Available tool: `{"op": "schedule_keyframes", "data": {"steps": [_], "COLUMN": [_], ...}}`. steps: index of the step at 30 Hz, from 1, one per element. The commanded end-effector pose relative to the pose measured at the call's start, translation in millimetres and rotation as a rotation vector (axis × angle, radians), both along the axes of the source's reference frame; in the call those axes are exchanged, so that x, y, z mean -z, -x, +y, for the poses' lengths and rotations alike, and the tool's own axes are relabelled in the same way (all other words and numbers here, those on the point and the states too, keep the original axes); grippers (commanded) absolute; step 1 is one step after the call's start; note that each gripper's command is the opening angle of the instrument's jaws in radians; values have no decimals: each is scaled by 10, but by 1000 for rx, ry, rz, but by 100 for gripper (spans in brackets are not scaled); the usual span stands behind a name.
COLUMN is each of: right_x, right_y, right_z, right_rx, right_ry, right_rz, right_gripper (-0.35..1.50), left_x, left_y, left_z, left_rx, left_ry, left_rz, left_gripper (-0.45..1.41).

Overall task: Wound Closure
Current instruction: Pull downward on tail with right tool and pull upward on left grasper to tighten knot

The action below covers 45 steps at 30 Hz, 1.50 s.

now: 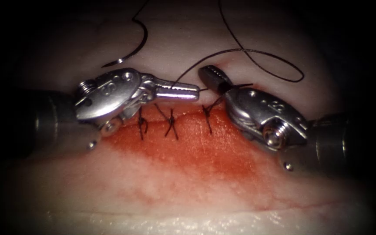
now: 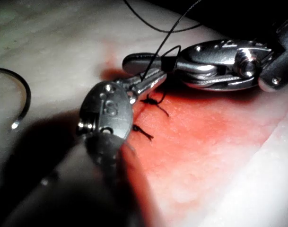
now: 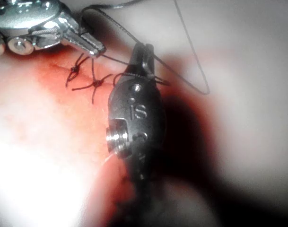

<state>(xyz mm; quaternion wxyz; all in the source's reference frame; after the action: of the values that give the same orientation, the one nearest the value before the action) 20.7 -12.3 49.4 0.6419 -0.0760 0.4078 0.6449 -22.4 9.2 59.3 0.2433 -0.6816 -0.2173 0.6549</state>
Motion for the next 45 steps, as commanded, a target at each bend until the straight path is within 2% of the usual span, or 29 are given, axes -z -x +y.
{"op": "schedule_keyframes", "data": {"steps": [1, 6, 17, 31, 45], "right_x": [3, 20, 31, 35, 35], "right_y": [-7, -4, -2, -4, -6], "right_z": [-9, -19, -51, -85, -101], "right_rx": [4, 21, 67, 114, 128], "right_ry": [17, 76, 103, 120, 131], "right_rz": [11, 17, 33, 31, 23], "right_gripper": [-35, -35, -35, -35, -35], "left_x": [-8, -24, -52, -74, -91], "left_y": [4, -8, -17, -2, 24], "left_z": [4, 29, 88, 141, 181], "left_rx": [7, 25, 82, 124, 145], "left_ry": [-1, -4, -11, -23, 71], "left_rz": [8, 46, 97, 146, 237], "left_gripper": [-45, -45, -45, -45, -45]}}
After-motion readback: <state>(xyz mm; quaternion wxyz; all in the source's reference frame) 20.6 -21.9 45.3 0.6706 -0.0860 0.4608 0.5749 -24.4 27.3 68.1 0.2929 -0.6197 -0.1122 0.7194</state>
